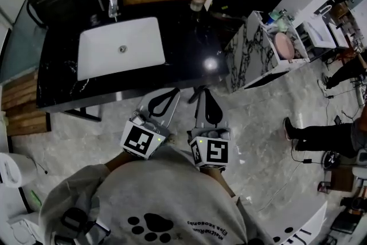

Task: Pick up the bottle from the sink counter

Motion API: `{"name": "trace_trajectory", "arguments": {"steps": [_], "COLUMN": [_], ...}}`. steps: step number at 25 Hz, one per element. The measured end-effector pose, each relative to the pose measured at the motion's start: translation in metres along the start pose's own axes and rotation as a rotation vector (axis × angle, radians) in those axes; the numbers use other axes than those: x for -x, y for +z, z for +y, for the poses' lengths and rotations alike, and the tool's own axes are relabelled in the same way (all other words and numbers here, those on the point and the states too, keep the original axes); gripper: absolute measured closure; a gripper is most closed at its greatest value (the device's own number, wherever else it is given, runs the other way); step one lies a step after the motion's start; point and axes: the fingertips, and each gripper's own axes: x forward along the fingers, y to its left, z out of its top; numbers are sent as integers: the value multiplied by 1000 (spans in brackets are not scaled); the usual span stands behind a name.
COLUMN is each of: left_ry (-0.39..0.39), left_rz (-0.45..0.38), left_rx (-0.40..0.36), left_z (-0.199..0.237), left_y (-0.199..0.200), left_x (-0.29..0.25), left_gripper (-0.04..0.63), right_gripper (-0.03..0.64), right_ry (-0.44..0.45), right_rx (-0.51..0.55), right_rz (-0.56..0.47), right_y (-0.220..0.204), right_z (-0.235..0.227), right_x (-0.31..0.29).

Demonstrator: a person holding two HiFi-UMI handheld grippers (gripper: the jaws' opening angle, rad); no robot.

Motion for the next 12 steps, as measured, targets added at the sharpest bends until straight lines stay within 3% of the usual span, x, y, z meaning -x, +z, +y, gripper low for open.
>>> {"name": "trace_trajectory", "arguments": {"steps": [5, 12], "left_ry": [43, 123], "left_rz": [1, 13], "left_rx": [-12, -14], "left_z": [-4, 4], "left_y": [-3, -8], "left_x": [-24, -25], "left_gripper": [594, 594], "right_gripper": [615, 615], "right_ry": [34, 100], "right_rx": [0, -13], "right_rz": [-2, 6], "right_y": [-2, -12], "right_z": [-29, -30], "right_x": [-14, -18]}}
